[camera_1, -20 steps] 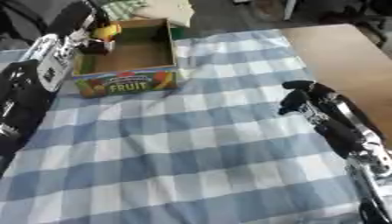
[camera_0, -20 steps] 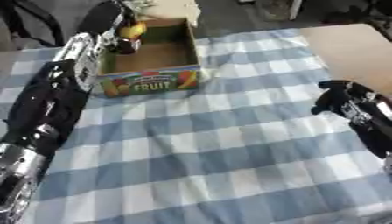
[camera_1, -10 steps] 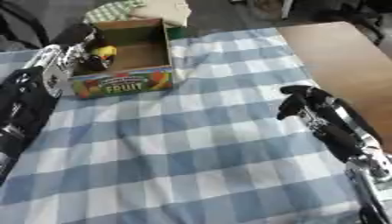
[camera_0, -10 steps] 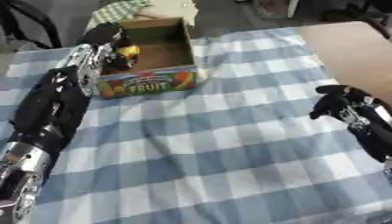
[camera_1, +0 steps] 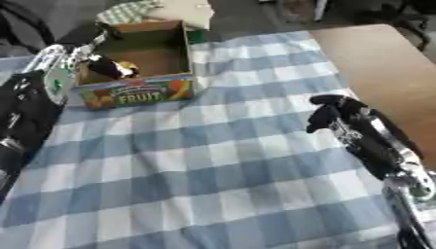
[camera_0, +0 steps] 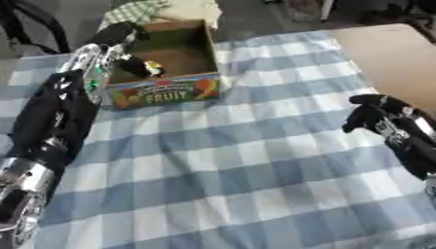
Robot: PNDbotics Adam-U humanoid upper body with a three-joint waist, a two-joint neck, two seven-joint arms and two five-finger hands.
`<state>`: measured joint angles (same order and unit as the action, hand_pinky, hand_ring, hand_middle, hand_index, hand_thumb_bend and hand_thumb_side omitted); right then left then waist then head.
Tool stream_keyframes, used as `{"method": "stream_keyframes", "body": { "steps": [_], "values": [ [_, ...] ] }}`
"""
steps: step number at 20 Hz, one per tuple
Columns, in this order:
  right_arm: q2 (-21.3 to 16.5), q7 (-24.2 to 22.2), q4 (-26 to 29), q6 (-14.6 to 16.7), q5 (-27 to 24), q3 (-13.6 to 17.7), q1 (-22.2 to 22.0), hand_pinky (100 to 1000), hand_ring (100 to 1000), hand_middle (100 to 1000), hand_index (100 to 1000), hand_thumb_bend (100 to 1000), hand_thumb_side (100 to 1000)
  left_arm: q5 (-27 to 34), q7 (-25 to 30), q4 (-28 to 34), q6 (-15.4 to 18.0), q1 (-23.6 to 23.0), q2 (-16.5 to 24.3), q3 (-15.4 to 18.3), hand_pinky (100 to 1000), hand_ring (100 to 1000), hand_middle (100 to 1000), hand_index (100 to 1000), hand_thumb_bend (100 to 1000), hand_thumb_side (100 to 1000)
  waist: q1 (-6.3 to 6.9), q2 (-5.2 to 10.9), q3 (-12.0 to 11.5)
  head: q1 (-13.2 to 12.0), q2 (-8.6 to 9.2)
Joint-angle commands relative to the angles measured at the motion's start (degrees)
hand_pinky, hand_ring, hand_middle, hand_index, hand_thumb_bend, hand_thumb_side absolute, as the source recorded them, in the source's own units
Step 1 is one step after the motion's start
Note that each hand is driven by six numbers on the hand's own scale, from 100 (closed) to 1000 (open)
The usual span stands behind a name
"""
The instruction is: Pick up objects on the table and place them in the box.
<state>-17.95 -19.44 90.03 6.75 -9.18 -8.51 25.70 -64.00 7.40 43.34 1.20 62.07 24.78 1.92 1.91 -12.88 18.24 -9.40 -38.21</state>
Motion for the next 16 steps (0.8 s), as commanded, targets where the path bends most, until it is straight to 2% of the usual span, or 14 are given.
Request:
{"method": "stream_keyframes", "body": {
  "steps": [1,5,7,9,10,11,12,16],
  "values": [
    [-0.74,-0.13,0.4,0.05,0.13,0.3,0.49,691,569,550,798,100,582,1.07,-4.32,3.98,-1.09,0.7,2.07,0.2,822,793,796,837,977,473,-0.41,1.36,-0.4,0.3,-0.18],
    [-0.81,0.24,0.15,0.0,0.26,0.74,-0.13,691,569,550,798,100,586,7.03,-8.13,10.09,-0.34,-1.72,3.12,-1.33,804,739,727,797,859,455,-0.57,1.66,-2.3,1.28,-0.48],
    [-0.84,0.46,0.05,-0.01,0.34,0.99,-0.4,691,569,550,798,100,588,11.94,-8.78,15.53,0.59,-4.1,4.36,-1.79,793,713,696,775,773,456,-0.6,1.74,-3.38,1.86,-0.65],
    [-0.88,0.67,-0.04,-0.03,0.38,1.23,-0.62,691,568,550,797,100,589,18.81,-9.43,22.6,0.66,-7.66,5.81,-1.65,791,696,676,761,751,453,-0.66,1.78,-4.38,2.53,-0.68],
    [-0.89,0.75,-0.09,-0.05,0.41,1.31,-0.71,691,568,550,797,100,590,22.0,-9.46,25.56,0.24,-9.19,6.32,-1.57,789,674,652,743,665,477,-0.71,1.8,-4.76,2.75,-0.74],
    [-0.88,0.86,-0.14,-0.05,0.43,1.45,-0.81,691,568,550,797,100,591,26.15,-9.66,29.2,-0.12,-11.47,6.68,-1.16,791,668,645,739,650,485,-0.77,1.8,-5.28,3.01,-0.72],
    [-0.86,0.97,-0.18,-0.06,0.43,1.58,-0.9,691,568,550,797,100,592,30.34,-9.83,32.74,-0.84,-13.73,7.01,-0.64,791,648,623,724,581,503,-0.85,1.82,-5.75,3.24,-0.7],
    [-0.99,1.31,-0.13,0.0,0.29,2.0,-1.04,691,569,551,797,100,593,45.13,-10.91,45.09,-4.77,-22.92,6.9,1.93,801,625,601,707,500,537,-1.01,1.89,-7.48,3.7,-0.64]
  ]
}}
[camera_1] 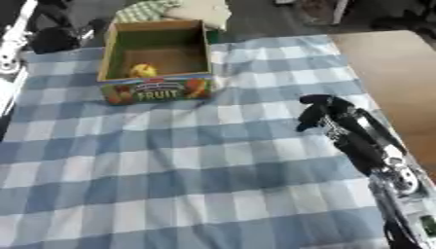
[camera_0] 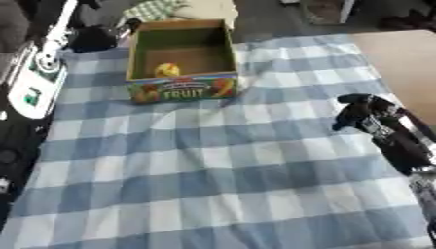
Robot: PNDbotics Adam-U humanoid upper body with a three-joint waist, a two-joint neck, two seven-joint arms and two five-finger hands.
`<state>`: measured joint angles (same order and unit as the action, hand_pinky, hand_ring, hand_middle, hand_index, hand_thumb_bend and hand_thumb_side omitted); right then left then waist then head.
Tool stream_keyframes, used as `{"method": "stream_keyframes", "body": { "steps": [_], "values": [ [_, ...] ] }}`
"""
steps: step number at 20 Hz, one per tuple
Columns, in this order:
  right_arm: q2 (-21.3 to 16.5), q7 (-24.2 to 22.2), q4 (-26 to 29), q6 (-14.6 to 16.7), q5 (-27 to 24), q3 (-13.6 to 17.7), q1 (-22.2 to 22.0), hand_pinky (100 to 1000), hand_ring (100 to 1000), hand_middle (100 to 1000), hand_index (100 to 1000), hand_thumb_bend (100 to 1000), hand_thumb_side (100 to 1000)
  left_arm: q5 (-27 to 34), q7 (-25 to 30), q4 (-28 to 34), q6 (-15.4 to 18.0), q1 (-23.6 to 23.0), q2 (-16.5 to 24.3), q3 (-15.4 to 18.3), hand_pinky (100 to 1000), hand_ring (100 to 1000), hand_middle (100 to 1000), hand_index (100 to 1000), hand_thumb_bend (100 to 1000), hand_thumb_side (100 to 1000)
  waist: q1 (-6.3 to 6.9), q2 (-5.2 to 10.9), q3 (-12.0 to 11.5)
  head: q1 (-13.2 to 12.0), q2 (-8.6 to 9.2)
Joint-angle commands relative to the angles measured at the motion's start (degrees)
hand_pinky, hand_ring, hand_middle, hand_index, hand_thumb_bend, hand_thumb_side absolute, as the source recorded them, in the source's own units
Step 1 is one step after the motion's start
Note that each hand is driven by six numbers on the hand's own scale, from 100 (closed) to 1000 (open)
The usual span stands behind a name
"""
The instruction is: Pick up objects on the table and place them in the box.
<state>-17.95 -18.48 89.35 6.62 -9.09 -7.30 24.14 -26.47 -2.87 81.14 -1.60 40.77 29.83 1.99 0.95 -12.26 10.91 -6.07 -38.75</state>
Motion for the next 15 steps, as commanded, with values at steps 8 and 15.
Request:
{"method": "stream_keyframes", "body": {
  "steps": [8,15],
  "values": [
    [-1.15,1.25,0.83,0.05,-0.2,1.81,0.31,691,569,551,798,100,594,21.96,-0.97,18.77,-3.08,-15.12,-1.29,6.12,807,612,588,699,432,577,-0.14,1.33,-1.7,0.89,-0.87],
    [-1.2,1.83,0.93,0.0,-0.3,2.39,-0.1,692,569,551,798,100,592,24.15,-0.95,21.71,-4.13,-20.01,-5.49,7.78,805,601,578,696,416,593,-0.38,1.49,-2.66,0.57,-1.66]
  ]
}}
